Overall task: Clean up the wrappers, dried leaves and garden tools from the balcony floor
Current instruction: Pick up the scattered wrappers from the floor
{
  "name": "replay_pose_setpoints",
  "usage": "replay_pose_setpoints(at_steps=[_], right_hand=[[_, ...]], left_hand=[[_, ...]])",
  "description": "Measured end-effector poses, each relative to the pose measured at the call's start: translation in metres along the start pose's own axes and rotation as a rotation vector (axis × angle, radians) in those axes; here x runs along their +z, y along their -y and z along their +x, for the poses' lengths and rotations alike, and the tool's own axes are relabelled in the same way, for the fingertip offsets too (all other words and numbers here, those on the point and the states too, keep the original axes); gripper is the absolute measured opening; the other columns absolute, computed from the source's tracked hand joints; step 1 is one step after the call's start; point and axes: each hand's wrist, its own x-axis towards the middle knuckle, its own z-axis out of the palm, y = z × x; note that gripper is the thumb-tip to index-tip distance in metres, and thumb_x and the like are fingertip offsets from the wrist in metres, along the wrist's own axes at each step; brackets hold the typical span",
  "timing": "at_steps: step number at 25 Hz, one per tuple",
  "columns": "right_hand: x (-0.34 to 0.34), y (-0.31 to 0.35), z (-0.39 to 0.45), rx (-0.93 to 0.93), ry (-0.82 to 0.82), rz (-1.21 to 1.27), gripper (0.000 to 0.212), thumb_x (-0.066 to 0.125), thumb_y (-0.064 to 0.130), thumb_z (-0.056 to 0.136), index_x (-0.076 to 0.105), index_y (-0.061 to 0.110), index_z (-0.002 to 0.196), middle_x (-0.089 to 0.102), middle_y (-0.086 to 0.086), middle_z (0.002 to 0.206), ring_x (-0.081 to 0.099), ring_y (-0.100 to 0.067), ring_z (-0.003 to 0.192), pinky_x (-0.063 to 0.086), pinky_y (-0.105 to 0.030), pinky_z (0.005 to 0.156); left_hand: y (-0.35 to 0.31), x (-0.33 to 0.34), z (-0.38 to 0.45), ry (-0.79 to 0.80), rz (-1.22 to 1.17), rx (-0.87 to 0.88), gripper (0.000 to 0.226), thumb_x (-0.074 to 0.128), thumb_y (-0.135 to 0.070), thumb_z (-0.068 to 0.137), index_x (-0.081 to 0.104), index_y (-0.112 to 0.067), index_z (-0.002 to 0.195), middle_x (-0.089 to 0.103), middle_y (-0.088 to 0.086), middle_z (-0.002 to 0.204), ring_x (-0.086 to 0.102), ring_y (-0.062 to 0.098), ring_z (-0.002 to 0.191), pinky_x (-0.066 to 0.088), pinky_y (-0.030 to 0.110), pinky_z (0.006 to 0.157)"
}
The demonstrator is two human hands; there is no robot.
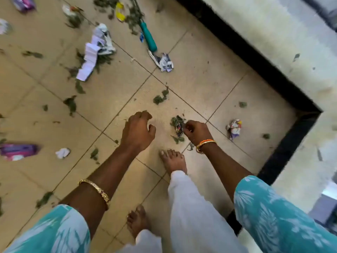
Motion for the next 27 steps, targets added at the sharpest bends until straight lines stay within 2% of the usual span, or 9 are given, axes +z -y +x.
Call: replay_pose_setpoints(at_steps=[4, 7, 10, 12, 14, 17, 23, 25, 27], right_hand=[[0.064, -0.022, 0.036, 0.081, -0.034, -0.212, 0.035, 0.062, 0.032, 0.084, 0.056, 0.006, 0.107, 0.064, -0.018, 0.101, 0.059, -0.034, 0.095, 0.044, -0.034, 0.071], [0.075, -0.032, 0.040, 0.092, -0.118, -0.171, 0.028, 0.059, 0.029, 0.085, 0.059, 0.006, 0.102, 0.065, -0.017, 0.096, 0.060, -0.034, 0.091, 0.047, -0.036, 0.072], [0.054, -0.039, 0.042, 0.112, -0.219, 0.102, 0.016, 0.057, 0.023, 0.086, 0.065, 0.009, 0.085, 0.065, -0.009, 0.078, 0.062, -0.029, 0.076, 0.050, -0.035, 0.066], [0.031, -0.045, 0.043, 0.138, -0.275, 0.359, 0.013, 0.056, 0.014, 0.090, 0.067, 0.009, 0.093, 0.064, -0.005, 0.084, 0.064, -0.026, 0.075, 0.054, -0.035, 0.068], [0.006, -0.050, 0.046, 0.179, -0.285, 0.754, 0.011, 0.054, 0.004, 0.092, 0.063, 0.006, 0.098, 0.061, -0.009, 0.091, 0.063, -0.026, 0.076, 0.057, -0.029, 0.059], [-0.022, -0.054, 0.046, 0.165, -0.237, 1.125, 0.010, 0.056, -0.002, 0.088, 0.062, 0.005, 0.091, 0.064, -0.006, 0.072, 0.058, -0.010, 0.055, 0.047, -0.016, 0.043], [-0.017, -0.063, 0.042, 0.260, -0.485, 1.020, 0.025, 0.071, 0.000, 0.078, 0.049, 0.011, 0.072, 0.059, -0.009, 0.065, 0.056, -0.008, 0.042, 0.045, -0.018, 0.039], [-0.007, -0.069, 0.042, 0.276, -0.666, 0.713, 0.020, 0.069, 0.003, 0.079, 0.053, 0.011, 0.070, 0.061, -0.006, 0.068, 0.059, -0.015, 0.055, 0.043, -0.012, 0.047], [-0.007, -0.074, 0.038, 0.269, -0.836, 0.485, 0.010, 0.064, 0.004, 0.080, 0.057, 0.010, 0.076, 0.062, -0.002, 0.074, 0.058, -0.015, 0.063, 0.042, -0.008, 0.055]], left_hand=[[0.024, 0.059, 0.053, 0.015, -0.025, 0.110, 0.031, 0.053, -0.019, 0.092, 0.057, -0.012, 0.122, 0.060, 0.007, 0.118, 0.055, 0.024, 0.108, 0.045, 0.032, 0.078], [0.027, 0.082, 0.086, 0.011, -0.151, 0.187, 0.024, 0.053, -0.019, 0.091, 0.061, -0.013, 0.113, 0.067, 0.003, 0.106, 0.064, 0.020, 0.091, 0.052, 0.034, 0.079], [0.016, 0.088, 0.115, 0.116, -0.305, 0.163, 0.017, 0.052, -0.019, 0.093, 0.064, -0.013, 0.104, 0.070, 0.002, 0.095, 0.067, 0.016, 0.077, 0.056, 0.026, 0.069], [0.002, 0.089, 0.127, 0.197, -0.415, 0.141, 0.016, 0.050, -0.019, 0.096, 0.063, -0.011, 0.099, 0.071, 0.002, 0.091, 0.069, 0.017, 0.068, 0.052, 0.020, 0.056], [-0.015, 0.089, 0.134, 0.289, -0.452, 0.173, 0.021, 0.046, -0.024, 0.098, 0.063, -0.012, 0.099, 0.072, 0.002, 0.091, 0.070, 0.020, 0.068, 0.050, 0.024, 0.056], [-0.048, 0.088, 0.137, 0.389, -0.551, 0.184, 0.032, 0.036, -0.035, 0.102, 0.060, -0.014, 0.106, 0.068, 0.002, 0.096, 0.069, 0.021, 0.074, 0.051, 0.029, 0.065], [-0.086, 0.093, 0.144, 0.381, -0.642, 0.068, 0.050, 0.030, -0.049, 0.100, 0.051, -0.014, 0.129, 0.055, 0.007, 0.123, 0.060, 0.023, 0.102, 0.049, 0.035, 0.081], [-0.088, 0.106, 0.142, 0.335, -0.557, 0.084, 0.053, 0.031, -0.050, 0.099, 0.050, -0.012, 0.131, 0.054, 0.007, 0.127, 0.055, 0.023, 0.110, 0.045, 0.037, 0.093], [-0.093, 0.117, 0.139, 0.193, -0.443, 0.174, 0.049, 0.034, -0.047, 0.100, 0.052, -0.011, 0.126, 0.057, 0.002, 0.115, 0.053, 0.017, 0.101, 0.040, 0.030, 0.086]])
